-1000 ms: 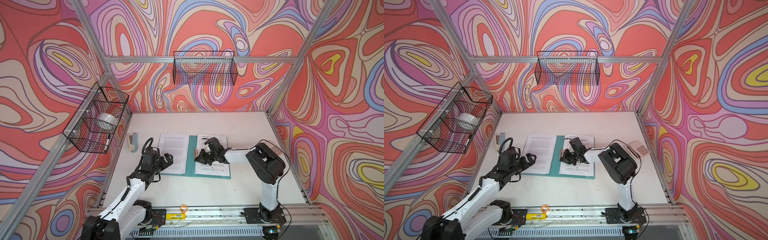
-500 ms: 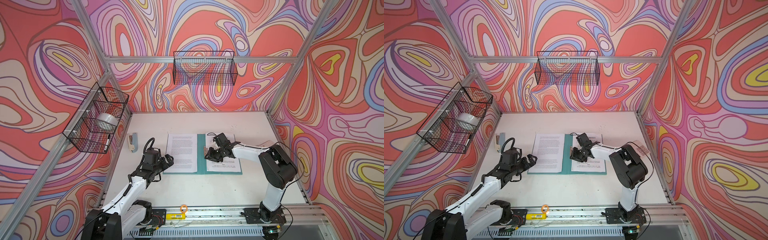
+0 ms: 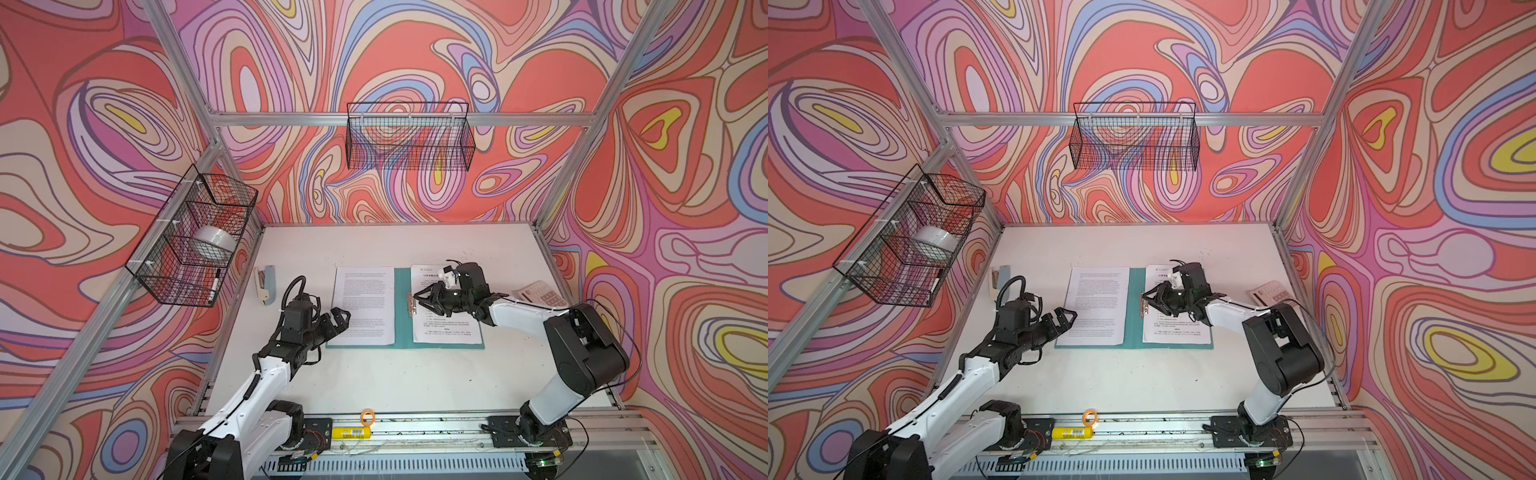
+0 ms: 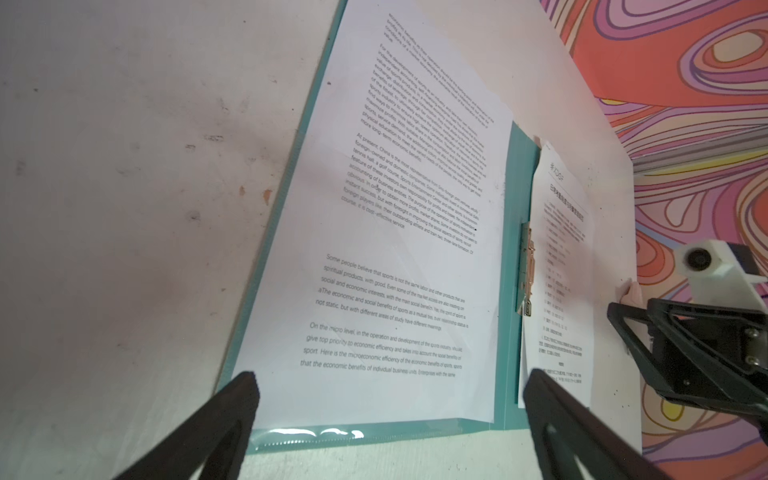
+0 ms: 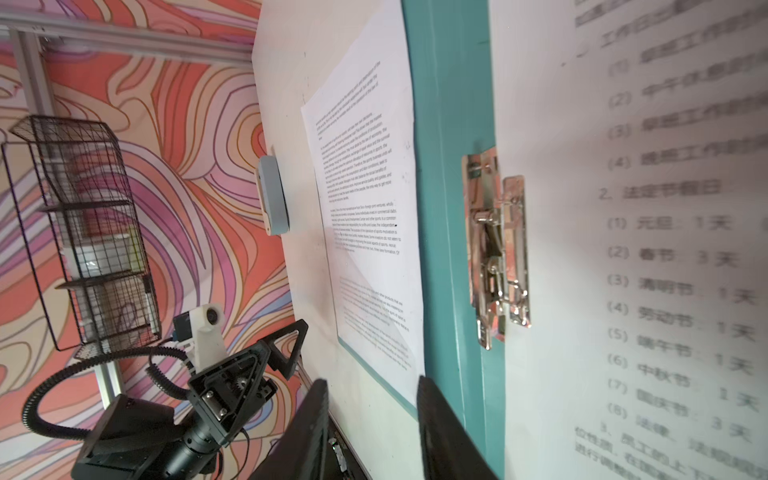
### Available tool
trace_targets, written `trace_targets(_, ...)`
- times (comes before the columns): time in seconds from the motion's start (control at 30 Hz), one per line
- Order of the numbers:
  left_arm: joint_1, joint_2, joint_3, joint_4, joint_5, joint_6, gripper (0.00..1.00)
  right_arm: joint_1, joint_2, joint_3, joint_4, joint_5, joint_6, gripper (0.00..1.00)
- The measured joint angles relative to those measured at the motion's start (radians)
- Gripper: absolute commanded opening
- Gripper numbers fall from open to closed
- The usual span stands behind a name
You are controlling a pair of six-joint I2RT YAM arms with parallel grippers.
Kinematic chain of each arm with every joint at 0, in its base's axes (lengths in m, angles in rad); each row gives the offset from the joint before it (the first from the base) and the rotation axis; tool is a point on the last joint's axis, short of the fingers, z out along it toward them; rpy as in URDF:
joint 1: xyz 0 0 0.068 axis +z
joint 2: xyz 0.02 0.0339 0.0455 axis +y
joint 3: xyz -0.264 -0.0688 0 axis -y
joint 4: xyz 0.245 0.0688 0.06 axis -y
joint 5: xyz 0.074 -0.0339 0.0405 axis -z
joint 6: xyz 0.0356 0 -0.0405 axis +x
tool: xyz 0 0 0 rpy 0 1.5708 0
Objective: Put the files into the folder
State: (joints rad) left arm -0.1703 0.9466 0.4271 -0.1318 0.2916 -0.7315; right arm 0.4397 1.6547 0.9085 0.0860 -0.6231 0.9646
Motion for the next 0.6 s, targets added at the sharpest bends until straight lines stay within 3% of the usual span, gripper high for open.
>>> trace_targets(0.17, 0.002, -0.035, 0.019, -0.045, -0.039, 0.013, 0.98, 0.066, -0.059, 0.138, -0.177, 0.120, -0.154, 0.41)
trace_targets(0.33, 0.007, -0.046, -0.012, -0.050, -0.082, 0.002, 0.97, 0.072, -0.064, 0.167, -0.316, 0.272, -0.267, 0.57)
trace_targets(0.6, 0.017, 0.023, -0.042, -0.047, -0.144, -0.002, 0.95, 0.093, 0.045, 0.201, -0.393, 0.388, -0.336, 0.56)
